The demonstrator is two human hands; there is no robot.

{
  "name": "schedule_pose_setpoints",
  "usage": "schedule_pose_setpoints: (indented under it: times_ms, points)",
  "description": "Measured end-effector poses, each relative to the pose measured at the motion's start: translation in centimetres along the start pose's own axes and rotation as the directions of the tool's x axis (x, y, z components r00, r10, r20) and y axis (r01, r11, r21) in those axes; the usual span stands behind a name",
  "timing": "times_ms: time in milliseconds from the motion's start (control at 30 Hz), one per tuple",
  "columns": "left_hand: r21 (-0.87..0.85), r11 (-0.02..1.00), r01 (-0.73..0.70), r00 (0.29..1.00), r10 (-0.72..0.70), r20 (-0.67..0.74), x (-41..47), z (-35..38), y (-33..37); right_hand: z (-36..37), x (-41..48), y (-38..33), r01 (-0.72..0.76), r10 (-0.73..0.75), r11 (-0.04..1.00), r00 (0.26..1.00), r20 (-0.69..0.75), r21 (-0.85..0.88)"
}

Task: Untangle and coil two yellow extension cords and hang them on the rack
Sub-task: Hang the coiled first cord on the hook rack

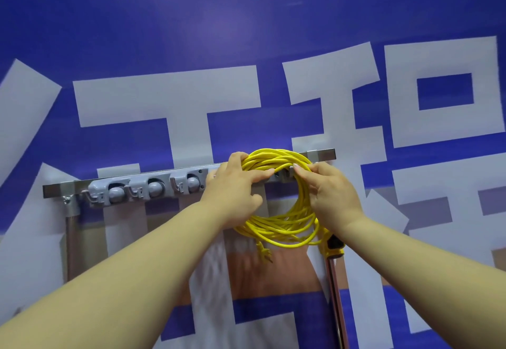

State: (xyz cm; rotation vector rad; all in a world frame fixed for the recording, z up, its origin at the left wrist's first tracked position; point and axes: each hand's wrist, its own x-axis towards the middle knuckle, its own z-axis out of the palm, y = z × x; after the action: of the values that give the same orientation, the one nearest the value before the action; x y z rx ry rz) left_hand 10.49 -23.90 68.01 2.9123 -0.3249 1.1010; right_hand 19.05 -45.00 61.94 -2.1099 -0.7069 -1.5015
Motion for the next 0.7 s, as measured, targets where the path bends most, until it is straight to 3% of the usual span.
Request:
schedule_pose_setpoints:
  times_ms: [133,433,700]
  points:
    - [-0.052,0.999,0.012,1.000,-0.012,-0.017,-0.6,0.2,0.1,-0.6,-0.6,-0.7,-0.039,0.044,0.998,0.995,0.089,-0.053]
    - [-0.150,0.988,0.029,0.990,-0.049,-0.132,-4.4,1.4,-0.3,-4.0,-3.0,-3.9,-0.171,0.166,0.985,0.956,0.240,-0.002]
    - [-0.269,0.948,0.170,0.985,-0.168,0.031,-12.0,4.5,-0.4,-5.4,-8.4,-5.8,-0.322,0.288,0.946,0.888,0.359,0.039]
